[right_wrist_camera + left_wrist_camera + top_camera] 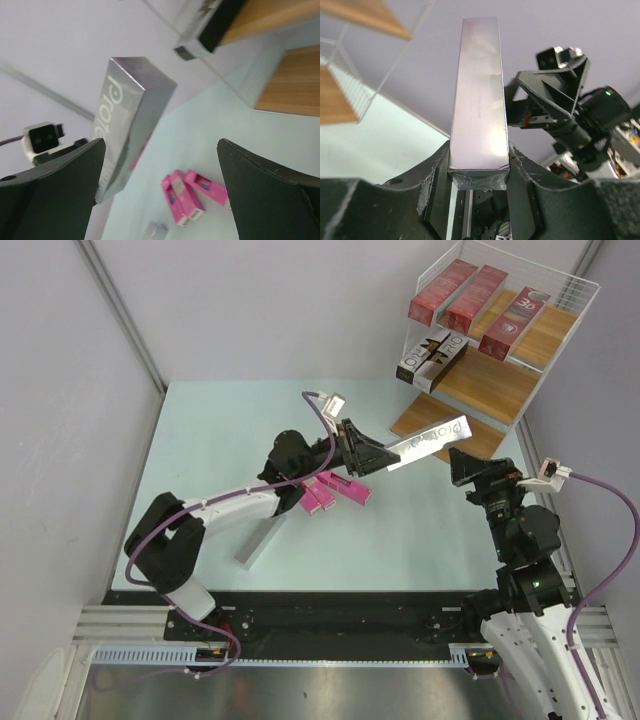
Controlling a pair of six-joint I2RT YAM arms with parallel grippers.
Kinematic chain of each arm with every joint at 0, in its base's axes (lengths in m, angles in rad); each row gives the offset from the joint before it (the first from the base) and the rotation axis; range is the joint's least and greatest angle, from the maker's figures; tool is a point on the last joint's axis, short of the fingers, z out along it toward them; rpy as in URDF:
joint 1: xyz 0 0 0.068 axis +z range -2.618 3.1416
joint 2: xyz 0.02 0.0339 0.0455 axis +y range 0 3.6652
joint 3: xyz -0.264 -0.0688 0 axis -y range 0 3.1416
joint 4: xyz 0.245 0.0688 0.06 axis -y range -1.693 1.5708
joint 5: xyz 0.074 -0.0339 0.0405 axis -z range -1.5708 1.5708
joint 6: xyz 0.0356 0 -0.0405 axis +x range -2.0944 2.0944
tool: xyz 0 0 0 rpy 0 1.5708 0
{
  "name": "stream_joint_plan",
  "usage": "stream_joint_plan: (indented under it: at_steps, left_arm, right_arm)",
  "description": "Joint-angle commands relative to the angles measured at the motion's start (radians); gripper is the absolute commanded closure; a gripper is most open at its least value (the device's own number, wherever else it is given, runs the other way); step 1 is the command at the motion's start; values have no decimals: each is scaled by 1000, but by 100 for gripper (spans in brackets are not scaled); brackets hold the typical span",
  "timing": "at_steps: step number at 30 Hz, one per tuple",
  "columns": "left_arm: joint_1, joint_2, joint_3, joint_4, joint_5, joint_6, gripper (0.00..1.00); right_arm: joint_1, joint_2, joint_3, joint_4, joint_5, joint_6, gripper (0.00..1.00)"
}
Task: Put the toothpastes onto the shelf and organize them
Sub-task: Pick up the toothpaste from the center of the board, then place the toothpaste on the shelf.
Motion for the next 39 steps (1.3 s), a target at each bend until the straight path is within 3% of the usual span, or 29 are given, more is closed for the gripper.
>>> stream_joint_plan:
  at_steps: [1, 6, 17, 39]
  left_arm:
    - [14, -4, -57, 68, -139, -88, 100]
    - [12, 38, -129, 76, -225, -177, 100]
    - [8, 122, -74, 71, -220, -199, 100]
    - [3, 395, 383, 10, -190, -263, 100]
  right_arm:
    - [0, -19, 63, -224, 247, -25, 0]
    - [-2, -25, 74, -328, 378, -29, 0]
    - [-3, -8, 83, -352, 358, -62, 0]
    - [-19, -54, 101, -422, 370, -161, 0]
